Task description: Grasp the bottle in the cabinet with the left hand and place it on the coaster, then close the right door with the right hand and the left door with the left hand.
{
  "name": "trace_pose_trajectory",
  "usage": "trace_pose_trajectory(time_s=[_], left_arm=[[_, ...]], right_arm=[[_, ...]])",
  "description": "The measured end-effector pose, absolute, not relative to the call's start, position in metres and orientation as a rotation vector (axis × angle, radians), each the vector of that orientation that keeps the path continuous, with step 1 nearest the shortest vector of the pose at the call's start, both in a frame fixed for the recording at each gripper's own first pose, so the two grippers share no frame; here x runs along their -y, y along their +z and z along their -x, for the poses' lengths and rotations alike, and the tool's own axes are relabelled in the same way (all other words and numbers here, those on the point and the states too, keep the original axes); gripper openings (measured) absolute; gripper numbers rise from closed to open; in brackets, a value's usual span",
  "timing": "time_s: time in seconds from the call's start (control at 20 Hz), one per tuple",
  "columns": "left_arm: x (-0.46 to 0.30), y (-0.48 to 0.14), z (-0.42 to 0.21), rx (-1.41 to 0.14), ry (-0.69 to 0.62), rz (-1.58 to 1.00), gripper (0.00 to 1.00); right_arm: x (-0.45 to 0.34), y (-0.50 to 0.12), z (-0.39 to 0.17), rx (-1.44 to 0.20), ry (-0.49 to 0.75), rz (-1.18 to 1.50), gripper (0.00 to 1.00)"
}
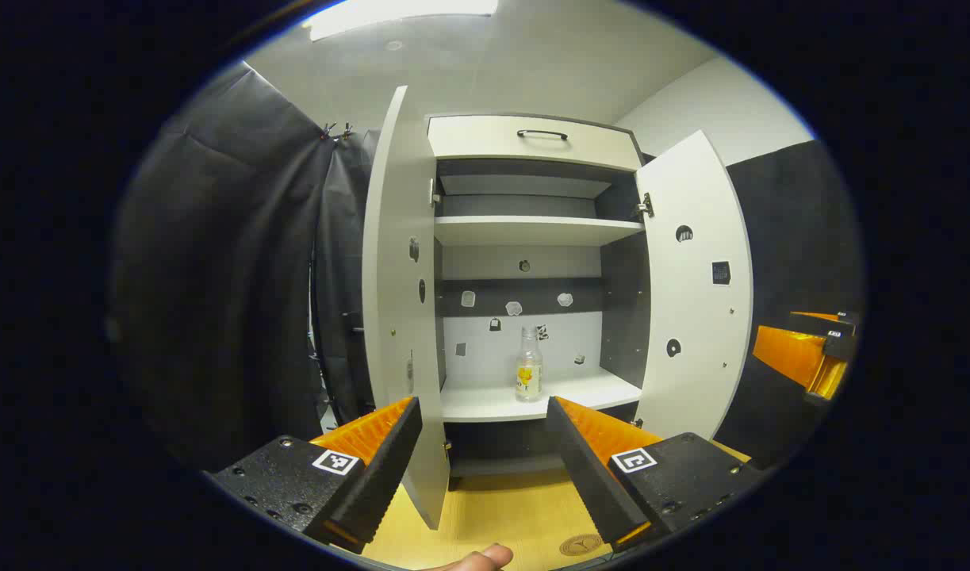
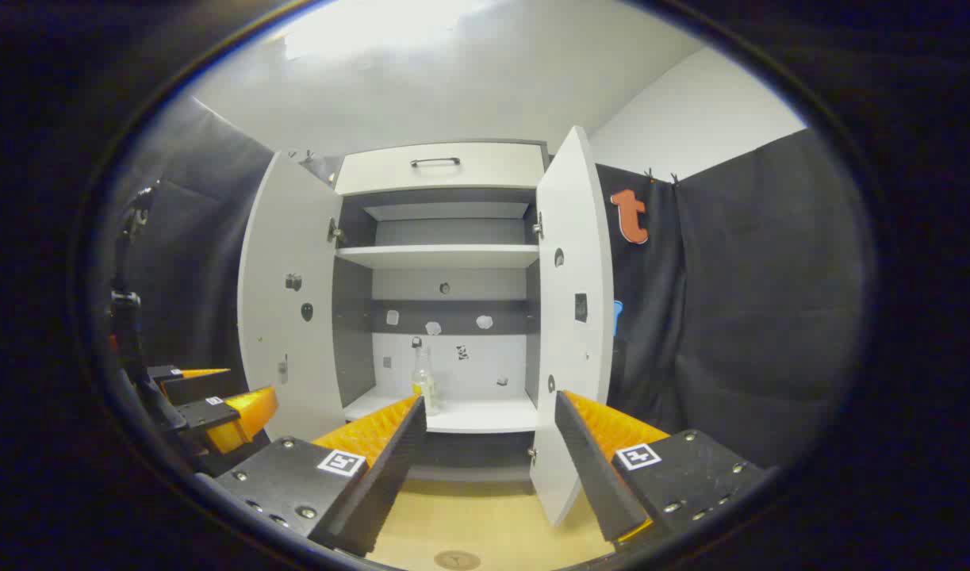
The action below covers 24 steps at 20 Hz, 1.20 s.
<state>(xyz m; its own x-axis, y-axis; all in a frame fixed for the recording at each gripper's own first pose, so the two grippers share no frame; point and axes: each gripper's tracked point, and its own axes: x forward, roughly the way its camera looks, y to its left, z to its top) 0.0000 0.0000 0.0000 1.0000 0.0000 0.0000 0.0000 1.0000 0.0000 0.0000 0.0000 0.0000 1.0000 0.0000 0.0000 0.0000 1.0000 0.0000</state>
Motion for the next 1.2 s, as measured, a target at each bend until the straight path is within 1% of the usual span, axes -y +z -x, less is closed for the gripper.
trace_pose_trajectory(time_s=[0.05, 0.1, 0.15, 0.2, 0.25, 0.35, 0.4, 0.45, 0.5, 0.55, 0.75, 1.0, 1.05, 1.1, 1.2], left_arm=[[0.002, 0.002, 0.004, 0.0, 0.003, 0.001, 1.0], [0.003, 0.005, 0.007, 0.003, 0.005, 0.001, 1.0], [0.007, 0.007, 0.01, 0.002, 0.006, 0.001, 0.99], [0.009, 0.01, 0.013, 0.007, 0.008, 0.001, 0.99], [0.012, 0.013, 0.016, 0.011, 0.01, 0.004, 1.0], [0.018, 0.016, 0.02, 0.014, 0.015, 0.005, 1.0], [0.022, 0.018, 0.021, 0.015, 0.014, 0.007, 0.99], [0.027, 0.018, 0.023, 0.011, 0.013, 0.008, 1.0], [0.03, 0.02, 0.024, 0.011, 0.016, 0.009, 1.0], [0.034, 0.021, 0.026, 0.015, 0.018, 0.011, 1.0], [0.048, 0.019, 0.029, 0.03, 0.023, 0.008, 1.0], [0.067, 0.013, 0.004, 0.035, -0.001, -0.005, 1.0], [0.07, 0.011, -0.006, 0.033, -0.004, -0.002, 0.99], [0.074, 0.009, -0.017, 0.034, -0.01, 0.002, 1.0], [0.081, 0.005, -0.043, 0.039, -0.027, 0.011, 1.0]], right_arm=[[0.003, 0.001, 0.004, 0.002, 0.003, 0.006, 0.99], [0.006, -0.001, 0.007, -0.004, 0.008, 0.006, 0.94], [0.009, -0.002, 0.011, -0.011, 0.01, 0.007, 0.99], [0.016, -0.002, 0.014, -0.01, 0.007, 0.013, 0.94], [0.02, -0.002, 0.017, -0.009, 0.009, 0.024, 0.99], [0.03, -0.002, 0.021, -0.005, 0.008, 0.046, 0.99], [0.036, -0.001, 0.024, -0.001, 0.01, 0.049, 0.94], [0.039, 0.0, 0.025, 0.0, 0.018, 0.046, 0.99], [0.041, -0.001, 0.027, 0.0, 0.026, 0.038, 0.95], [0.045, -0.001, 0.028, 0.003, 0.029, 0.03, 0.99], [0.06, -0.004, 0.03, 0.01, 0.052, 0.03, 0.99], [0.065, -0.018, 0.035, 0.004, 0.085, 0.015, 0.99], [0.064, -0.021, 0.034, -0.002, 0.091, 0.001, 0.95], [0.064, -0.022, 0.033, -0.001, 0.093, -0.01, 0.99], [0.066, -0.024, 0.028, 0.009, 0.095, -0.038, 0.99]])
